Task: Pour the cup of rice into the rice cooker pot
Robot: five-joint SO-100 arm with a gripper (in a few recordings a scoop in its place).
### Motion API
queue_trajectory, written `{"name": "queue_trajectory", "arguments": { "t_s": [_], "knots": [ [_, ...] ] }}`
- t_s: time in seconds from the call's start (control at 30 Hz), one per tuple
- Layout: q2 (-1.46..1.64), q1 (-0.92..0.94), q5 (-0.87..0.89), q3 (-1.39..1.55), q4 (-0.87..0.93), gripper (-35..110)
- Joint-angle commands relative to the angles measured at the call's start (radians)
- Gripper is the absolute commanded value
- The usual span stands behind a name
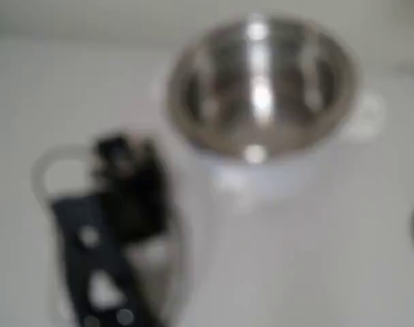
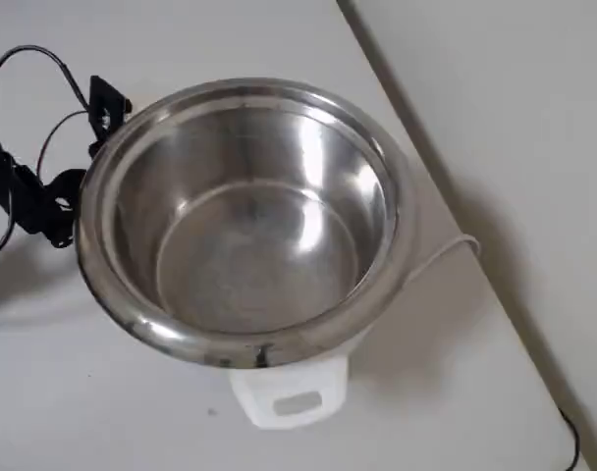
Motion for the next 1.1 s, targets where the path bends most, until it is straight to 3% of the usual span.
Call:
{"name": "queue_trajectory", "arguments": {
  "t_s": [0.0, 0.4, 0.6, 0.9, 1.07],
  "knots": [
    [-0.005, -0.037, 0.017, -0.077, 0.002, 58],
    [-0.127, -0.069, 0.005, -0.241, 0.006, 64],
    [-0.141, -0.067, -0.009, -0.285, 0.032, 61],
    [-0.138, -0.084, 0.104, -0.299, -0.006, 15],
    [-0.173, -0.092, 0.101, -0.302, -0.043, 10]
  ]
}}
